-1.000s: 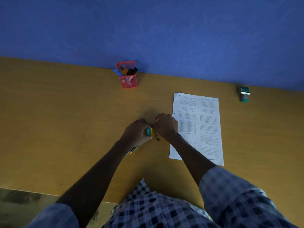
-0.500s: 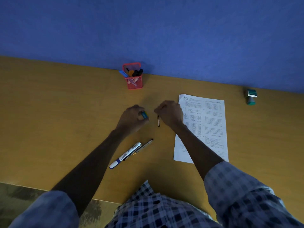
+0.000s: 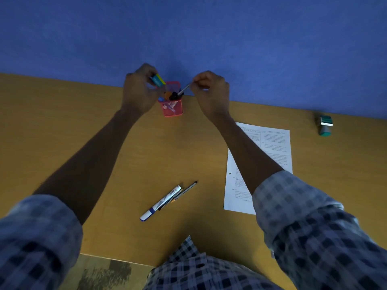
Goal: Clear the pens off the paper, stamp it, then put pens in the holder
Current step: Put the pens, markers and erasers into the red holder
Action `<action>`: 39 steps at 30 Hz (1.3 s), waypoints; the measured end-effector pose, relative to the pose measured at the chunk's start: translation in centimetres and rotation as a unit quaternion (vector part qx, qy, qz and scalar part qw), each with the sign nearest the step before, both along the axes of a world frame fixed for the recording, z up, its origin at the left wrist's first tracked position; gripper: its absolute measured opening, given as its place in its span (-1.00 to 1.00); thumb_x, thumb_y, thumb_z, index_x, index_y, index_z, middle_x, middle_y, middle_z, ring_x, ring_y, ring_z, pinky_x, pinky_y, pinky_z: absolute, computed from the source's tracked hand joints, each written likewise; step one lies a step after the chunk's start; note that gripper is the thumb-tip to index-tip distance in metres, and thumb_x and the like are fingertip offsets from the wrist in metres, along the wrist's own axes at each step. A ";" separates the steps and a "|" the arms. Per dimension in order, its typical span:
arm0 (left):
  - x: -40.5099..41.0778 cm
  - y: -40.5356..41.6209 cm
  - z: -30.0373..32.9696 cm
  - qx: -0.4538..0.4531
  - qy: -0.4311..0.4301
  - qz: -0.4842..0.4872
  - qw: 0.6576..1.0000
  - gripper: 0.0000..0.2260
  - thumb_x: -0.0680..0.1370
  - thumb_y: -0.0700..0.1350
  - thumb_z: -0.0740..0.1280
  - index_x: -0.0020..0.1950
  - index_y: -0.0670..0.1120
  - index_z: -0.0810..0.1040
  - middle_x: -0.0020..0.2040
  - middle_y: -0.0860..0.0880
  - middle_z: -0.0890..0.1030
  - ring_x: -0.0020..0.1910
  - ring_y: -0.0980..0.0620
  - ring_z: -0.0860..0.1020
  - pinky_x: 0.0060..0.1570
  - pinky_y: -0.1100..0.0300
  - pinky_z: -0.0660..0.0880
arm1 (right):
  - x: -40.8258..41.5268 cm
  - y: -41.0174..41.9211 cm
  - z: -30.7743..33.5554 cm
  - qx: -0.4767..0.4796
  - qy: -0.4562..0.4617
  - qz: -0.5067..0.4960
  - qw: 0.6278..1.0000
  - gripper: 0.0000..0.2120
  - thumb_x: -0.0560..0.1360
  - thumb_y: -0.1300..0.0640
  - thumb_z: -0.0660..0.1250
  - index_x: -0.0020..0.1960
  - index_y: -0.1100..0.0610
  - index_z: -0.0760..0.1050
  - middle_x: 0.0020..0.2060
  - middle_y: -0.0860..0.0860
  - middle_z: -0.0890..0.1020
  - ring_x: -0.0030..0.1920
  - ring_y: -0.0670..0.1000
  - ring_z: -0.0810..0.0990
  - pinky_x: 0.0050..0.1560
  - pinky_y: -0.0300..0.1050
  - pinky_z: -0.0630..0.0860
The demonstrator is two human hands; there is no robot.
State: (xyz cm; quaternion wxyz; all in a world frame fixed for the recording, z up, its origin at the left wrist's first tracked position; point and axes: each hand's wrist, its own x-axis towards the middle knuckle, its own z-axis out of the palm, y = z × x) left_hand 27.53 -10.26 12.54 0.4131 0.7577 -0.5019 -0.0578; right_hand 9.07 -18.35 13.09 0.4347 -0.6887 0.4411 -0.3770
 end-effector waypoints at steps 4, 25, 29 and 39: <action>1.5 -2.0 0.1 0.027 0.023 0.011 0.999 -0.72 0.30 -0.20 0.52 -0.05 -0.18 0.56 -0.17 -0.02 0.59 -0.26 0.12 0.57 -0.25 0.29 0.49 | 1.8 -1.0 0.3 -0.017 0.031 0.000 0.999 -0.92 0.41 0.15 0.40 -0.10 0.11 0.63 -0.18 -0.06 0.72 -0.11 -0.06 0.69 -0.04 0.07 0.62; 0.9 -2.9 -2.8 0.147 -0.138 0.051 0.978 -0.78 0.48 -0.08 0.34 -0.03 -0.22 0.61 0.02 -0.22 0.60 0.05 -0.25 0.52 -0.02 -0.07 0.46 | 3.1 -1.5 -3.4 -0.073 0.184 0.045 0.979 -0.70 0.56 0.03 0.28 0.24 0.12 0.52 0.08 0.03 0.67 0.06 0.09 0.65 0.08 0.03 0.57; 0.4 -1.6 -2.5 0.121 -0.126 0.061 0.983 -0.76 0.51 -0.03 0.33 0.04 -0.17 0.61 0.05 -0.18 0.60 0.12 -0.19 0.51 0.00 -0.04 0.45 | 1.4 -0.1 -4.3 -0.068 0.184 0.042 0.980 -0.73 0.52 0.07 0.29 0.15 0.18 0.54 0.01 0.10 0.69 0.03 0.15 0.64 0.01 0.07 0.58; -4.4 4.4 -4.4 0.069 -0.052 0.087 0.992 -0.84 0.48 -0.11 0.34 -0.12 -0.20 0.60 -0.11 -0.15 0.64 -0.09 -0.14 0.59 -0.12 0.06 0.48 | -3.4 5.3 -8.5 -0.017 0.258 0.136 0.956 -0.78 0.48 0.07 0.32 0.08 0.10 0.59 -0.02 0.09 0.70 -0.01 0.16 0.64 -0.01 0.02 0.59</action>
